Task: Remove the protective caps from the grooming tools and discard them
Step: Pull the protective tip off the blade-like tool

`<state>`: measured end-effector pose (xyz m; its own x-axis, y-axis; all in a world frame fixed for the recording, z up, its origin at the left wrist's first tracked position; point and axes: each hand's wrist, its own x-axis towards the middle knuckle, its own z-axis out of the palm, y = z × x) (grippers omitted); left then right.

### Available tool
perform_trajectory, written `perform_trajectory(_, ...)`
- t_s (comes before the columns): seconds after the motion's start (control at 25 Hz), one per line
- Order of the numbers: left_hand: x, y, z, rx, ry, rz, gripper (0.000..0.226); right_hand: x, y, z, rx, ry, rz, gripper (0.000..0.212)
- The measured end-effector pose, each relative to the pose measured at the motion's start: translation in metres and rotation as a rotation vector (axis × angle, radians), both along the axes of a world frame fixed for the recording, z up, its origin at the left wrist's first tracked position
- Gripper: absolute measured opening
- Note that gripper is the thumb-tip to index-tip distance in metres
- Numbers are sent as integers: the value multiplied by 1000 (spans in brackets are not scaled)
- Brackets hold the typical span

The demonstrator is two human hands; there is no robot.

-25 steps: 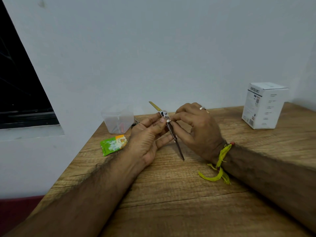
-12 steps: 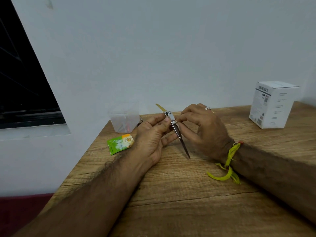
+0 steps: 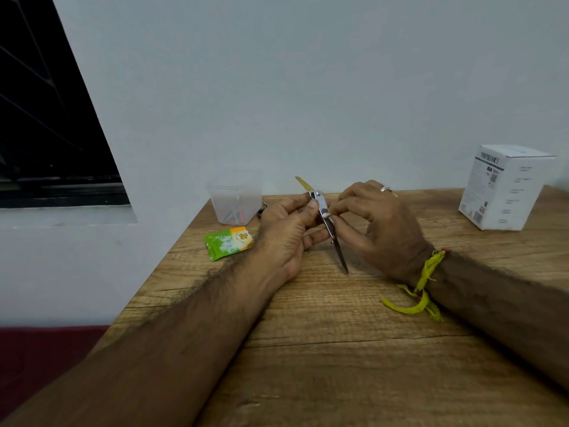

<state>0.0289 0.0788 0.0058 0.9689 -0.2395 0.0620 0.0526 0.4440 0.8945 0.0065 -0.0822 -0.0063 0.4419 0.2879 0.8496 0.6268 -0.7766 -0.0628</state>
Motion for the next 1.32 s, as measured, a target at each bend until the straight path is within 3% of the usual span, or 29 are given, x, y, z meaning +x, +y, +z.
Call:
perform_trajectory(0.96, 6, -4, -5, 61, -41, 51, 24, -6, -6, -3, 3, 86, 78, 6)
perform_trajectory(1.32, 5, -4, -6, 75, -56, 72, 23, -10, -5, -2, -47, 84, 88, 12)
